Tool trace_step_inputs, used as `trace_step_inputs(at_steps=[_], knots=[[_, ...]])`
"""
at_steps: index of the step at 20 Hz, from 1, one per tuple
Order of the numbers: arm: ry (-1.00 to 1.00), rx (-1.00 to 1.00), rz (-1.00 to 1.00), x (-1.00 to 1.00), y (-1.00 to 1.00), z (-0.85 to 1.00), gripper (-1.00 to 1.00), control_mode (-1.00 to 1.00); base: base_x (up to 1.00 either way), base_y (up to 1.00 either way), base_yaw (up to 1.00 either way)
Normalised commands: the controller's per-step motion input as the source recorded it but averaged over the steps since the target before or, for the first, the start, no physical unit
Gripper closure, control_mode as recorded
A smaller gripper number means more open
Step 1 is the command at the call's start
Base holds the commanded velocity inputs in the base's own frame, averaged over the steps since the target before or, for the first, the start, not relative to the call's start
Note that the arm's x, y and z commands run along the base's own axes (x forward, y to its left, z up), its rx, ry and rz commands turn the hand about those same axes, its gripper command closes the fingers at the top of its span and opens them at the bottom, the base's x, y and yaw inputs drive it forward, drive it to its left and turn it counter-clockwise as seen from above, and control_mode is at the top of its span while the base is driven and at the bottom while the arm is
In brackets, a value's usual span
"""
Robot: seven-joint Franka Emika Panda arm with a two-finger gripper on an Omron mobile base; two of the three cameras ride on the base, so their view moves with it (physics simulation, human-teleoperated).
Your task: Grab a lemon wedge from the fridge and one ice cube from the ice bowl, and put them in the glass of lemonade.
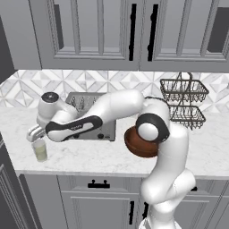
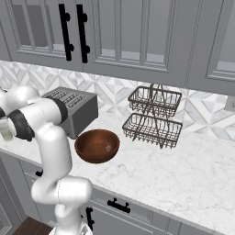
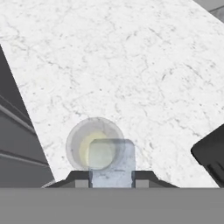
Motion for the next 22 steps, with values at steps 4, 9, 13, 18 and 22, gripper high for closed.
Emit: trace_step_inputs(at_steps=[4,9,13,18,22], knots=[[0.0,-0.06,0.0,0.0,0.43,0.0,1.0,-1.0,0.0,0.0,0.0],[0.0,0.0,0.0,0.0,0.17,-0.19,1.0,-1.0,0.0,0.0,0.0],[0.0,0.01,0.0,-0.03,0.0,-0.34,1.0,-1.0,0.0,0.0,0.0],[0.0,0.0,0.0,0.0,-0.09,-0.21,1.0,-1.0,0.0,0.0,0.0],[0.0,0.0,0.0,0.0,-0.29,0.0,1.0,-1.0,0.0,0.0,0.0]])
